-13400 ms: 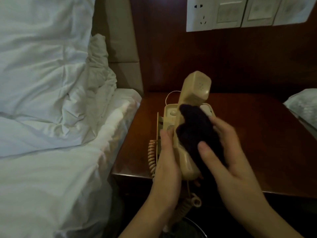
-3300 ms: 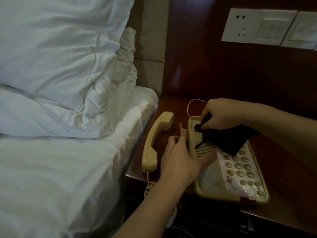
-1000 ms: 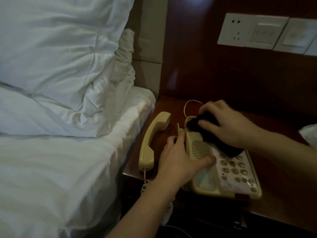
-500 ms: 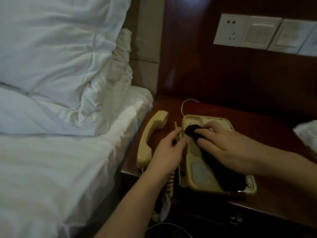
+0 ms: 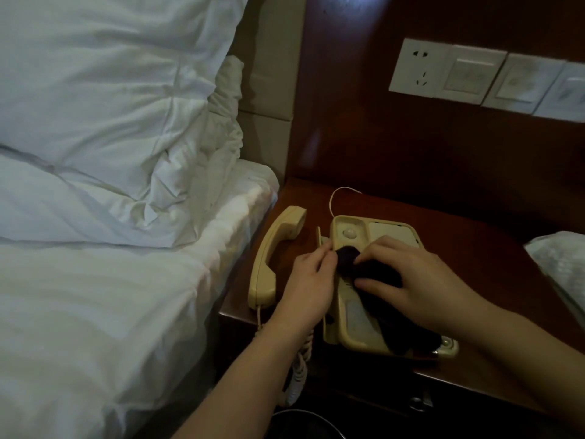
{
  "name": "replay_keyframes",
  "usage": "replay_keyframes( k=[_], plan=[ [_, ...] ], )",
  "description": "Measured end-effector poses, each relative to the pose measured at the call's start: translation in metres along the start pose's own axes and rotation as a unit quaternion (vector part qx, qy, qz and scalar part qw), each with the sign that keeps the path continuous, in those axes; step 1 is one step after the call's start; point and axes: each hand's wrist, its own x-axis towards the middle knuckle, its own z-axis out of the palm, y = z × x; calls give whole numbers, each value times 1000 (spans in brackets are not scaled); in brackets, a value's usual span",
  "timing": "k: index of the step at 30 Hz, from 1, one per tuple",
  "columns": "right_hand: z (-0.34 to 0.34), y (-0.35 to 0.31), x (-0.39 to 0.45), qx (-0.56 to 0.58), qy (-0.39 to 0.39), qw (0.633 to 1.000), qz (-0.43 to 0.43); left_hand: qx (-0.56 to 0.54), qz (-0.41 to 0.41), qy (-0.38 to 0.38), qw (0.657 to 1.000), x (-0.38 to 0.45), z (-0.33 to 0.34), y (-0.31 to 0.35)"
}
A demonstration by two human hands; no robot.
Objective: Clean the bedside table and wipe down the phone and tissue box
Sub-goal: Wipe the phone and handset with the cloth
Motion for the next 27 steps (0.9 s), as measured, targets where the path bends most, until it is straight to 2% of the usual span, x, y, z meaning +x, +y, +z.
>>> replay_keyframes(
  k=[3, 7, 9, 14, 16, 21, 27],
  plan=[
    [-5, -8, 6, -21, -12, 1000, 6, -11, -12, -3, 1000, 1, 1, 1],
    [6, -11, 42, -51, 86, 993, 65, -15, -20, 10, 1000, 0, 3, 2],
    [10, -13, 48, -60, 104, 990, 79, -11, -32, 10, 999, 2, 3, 2],
    [11, -19, 9, -90, 8, 996, 19, -34, -35, 13, 999, 12, 0, 0],
    [9, -17, 15, -74, 11, 997, 26, -32, -32, 9, 999, 13, 0, 0],
    [15, -17, 45, -77, 102, 989, 78, -52, -38, 5, 998, 12, 0, -1],
    [15, -22, 12, -102, 35, 994, 35, -60, -32, 4, 998, 11, 0, 0]
  ],
)
